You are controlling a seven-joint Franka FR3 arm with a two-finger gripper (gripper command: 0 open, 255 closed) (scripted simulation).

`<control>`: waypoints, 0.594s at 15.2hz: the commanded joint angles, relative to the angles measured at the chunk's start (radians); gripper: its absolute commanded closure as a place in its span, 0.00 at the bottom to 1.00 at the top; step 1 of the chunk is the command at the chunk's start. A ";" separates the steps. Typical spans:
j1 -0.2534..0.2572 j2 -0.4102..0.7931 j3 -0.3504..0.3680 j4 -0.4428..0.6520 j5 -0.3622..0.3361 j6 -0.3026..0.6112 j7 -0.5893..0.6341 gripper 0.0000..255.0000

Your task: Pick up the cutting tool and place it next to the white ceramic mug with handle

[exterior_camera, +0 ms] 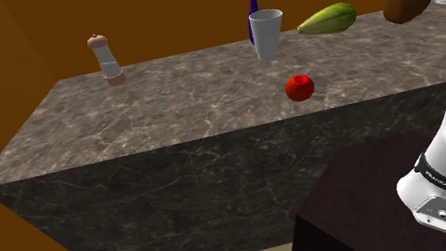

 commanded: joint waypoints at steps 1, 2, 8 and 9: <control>-0.003 -0.004 -0.003 -0.011 -0.005 0.011 0.004 1.00; -0.002 -0.004 -0.004 -0.011 -0.005 0.011 0.004 1.00; -0.002 -0.004 -0.004 -0.011 -0.005 0.011 0.004 1.00; -0.002 -0.004 -0.004 -0.011 -0.005 0.011 0.004 0.00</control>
